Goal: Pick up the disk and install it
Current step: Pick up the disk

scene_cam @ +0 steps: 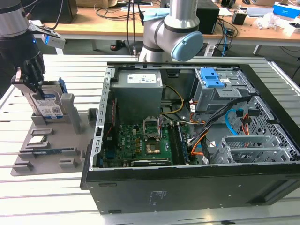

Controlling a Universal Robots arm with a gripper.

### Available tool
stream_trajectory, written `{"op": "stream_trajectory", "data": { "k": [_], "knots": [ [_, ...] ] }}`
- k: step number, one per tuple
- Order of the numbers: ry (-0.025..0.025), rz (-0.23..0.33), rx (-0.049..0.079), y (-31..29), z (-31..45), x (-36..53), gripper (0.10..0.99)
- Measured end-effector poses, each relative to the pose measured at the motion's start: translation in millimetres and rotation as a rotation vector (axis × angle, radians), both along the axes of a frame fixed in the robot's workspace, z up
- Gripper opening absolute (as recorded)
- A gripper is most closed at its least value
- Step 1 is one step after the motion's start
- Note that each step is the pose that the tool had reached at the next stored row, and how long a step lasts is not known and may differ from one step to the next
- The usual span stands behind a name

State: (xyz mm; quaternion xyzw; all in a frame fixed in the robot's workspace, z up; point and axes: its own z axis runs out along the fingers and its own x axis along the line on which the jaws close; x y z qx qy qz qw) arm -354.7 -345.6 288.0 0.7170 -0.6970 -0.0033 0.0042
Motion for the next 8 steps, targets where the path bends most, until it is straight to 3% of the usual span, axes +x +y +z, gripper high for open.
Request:
{"op": "stream_trajectory", "data": {
  "k": [8],
  "knots": [
    [0.0000,0.000,0.000,0.0,6.7,0.0,0.365]
  ]
}}
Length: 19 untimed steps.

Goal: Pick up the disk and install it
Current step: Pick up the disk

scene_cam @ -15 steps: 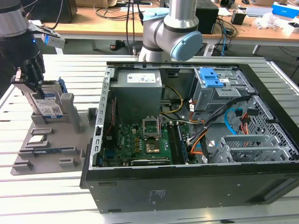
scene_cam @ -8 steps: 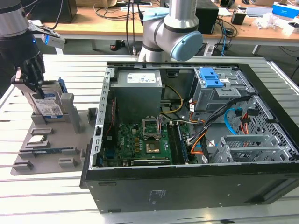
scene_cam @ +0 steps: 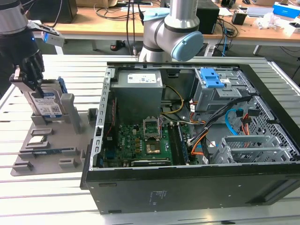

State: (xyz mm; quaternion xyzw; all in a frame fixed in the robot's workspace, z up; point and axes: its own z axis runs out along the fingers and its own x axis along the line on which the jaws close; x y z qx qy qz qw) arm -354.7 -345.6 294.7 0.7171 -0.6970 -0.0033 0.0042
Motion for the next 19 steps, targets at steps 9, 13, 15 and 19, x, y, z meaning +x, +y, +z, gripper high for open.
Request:
{"op": "stream_trajectory", "data": {
  "k": [9,13,15,19],
  "knots": [
    [-0.0001,0.000,0.000,0.1,10.3,0.0,0.365],
    [-0.0001,0.000,0.000,0.1,14.4,0.0,0.365],
    [0.0000,0.000,0.000,0.1,16.1,0.0,0.365],
    [0.0000,0.000,0.000,0.1,24.7,0.0,0.365]
  ]
}}
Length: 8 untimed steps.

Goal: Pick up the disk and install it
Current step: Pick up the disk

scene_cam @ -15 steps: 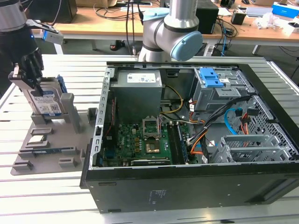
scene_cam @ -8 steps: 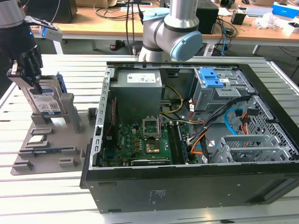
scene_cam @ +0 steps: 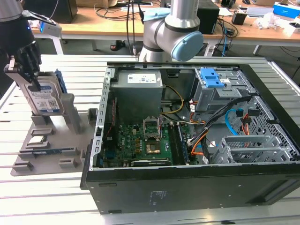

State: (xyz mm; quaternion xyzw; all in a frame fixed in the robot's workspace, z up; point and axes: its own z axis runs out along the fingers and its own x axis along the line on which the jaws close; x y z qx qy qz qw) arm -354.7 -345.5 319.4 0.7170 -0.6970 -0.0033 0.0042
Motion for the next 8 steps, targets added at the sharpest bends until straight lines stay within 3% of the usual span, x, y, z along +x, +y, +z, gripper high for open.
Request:
{"op": "stream_trajectory", "data": {
  "k": [8],
  "knots": [
    [-0.0001,0.000,0.000,0.0,12.9,0.0,0.365]
  ]
}}
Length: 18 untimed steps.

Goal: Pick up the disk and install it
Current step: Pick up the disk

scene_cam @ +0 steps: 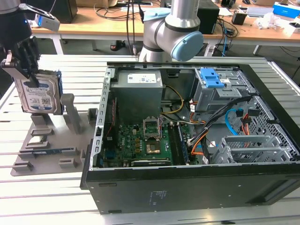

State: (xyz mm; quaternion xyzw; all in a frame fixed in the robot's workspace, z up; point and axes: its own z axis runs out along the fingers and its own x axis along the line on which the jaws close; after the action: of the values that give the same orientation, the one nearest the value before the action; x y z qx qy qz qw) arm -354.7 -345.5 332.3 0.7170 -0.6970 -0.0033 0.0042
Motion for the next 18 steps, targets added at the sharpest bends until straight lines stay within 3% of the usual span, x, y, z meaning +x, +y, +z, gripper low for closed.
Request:
{"op": "stream_trajectory", "data": {
  "k": [8,18],
  "knots": [
    [0.0000,0.000,0.000,0.0,13.6,0.0,0.365],
    [0.0000,0.000,0.000,0.0,37.6,0.0,0.365]
  ]
}}
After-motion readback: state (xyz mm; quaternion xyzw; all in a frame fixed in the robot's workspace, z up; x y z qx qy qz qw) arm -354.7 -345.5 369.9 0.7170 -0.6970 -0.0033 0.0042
